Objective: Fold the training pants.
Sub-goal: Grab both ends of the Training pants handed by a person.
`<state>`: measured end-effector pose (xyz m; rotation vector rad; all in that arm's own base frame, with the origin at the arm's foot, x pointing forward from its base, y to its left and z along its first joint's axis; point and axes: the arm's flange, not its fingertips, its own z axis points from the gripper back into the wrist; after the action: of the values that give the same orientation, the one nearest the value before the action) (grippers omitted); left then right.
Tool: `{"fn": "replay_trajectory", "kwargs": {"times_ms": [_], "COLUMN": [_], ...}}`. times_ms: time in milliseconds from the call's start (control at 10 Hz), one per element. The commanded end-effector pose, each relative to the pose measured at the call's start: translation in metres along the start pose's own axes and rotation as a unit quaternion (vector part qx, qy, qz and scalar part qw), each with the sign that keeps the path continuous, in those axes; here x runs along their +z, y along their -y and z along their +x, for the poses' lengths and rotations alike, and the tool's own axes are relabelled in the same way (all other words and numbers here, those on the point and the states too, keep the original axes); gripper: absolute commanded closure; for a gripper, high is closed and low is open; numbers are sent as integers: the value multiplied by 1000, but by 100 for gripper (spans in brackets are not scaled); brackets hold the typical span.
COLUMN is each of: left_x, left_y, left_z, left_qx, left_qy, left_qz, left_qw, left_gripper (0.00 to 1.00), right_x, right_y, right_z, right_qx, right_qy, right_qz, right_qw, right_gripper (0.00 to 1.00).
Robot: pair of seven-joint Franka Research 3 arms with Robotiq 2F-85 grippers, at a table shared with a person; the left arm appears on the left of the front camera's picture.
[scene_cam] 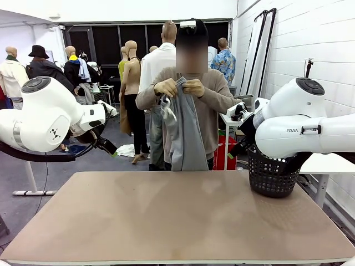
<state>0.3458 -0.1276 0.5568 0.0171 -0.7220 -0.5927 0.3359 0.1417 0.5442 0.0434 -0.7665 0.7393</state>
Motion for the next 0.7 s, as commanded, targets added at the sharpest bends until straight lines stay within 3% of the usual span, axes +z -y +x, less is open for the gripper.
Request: {"fn": "replay_trajectory", "kwargs": {"times_ms": [0, 600], "left_x": [0, 0], "left_y": [0, 0], "left_z": [0, 0], "left_qx": [0, 0], "left_qy": [0, 0], "left_qz": [0, 0], "left_qw": [1000, 1000], "left_gripper": [0, 0], "right_x": [0, 0], "right_y": [0, 0], "right_z": [0, 0], "right_qx": [0, 0], "right_qy": [0, 0], "right_qz": [0, 0], "right_qw": [1000, 1000], "right_gripper": [0, 0]}}
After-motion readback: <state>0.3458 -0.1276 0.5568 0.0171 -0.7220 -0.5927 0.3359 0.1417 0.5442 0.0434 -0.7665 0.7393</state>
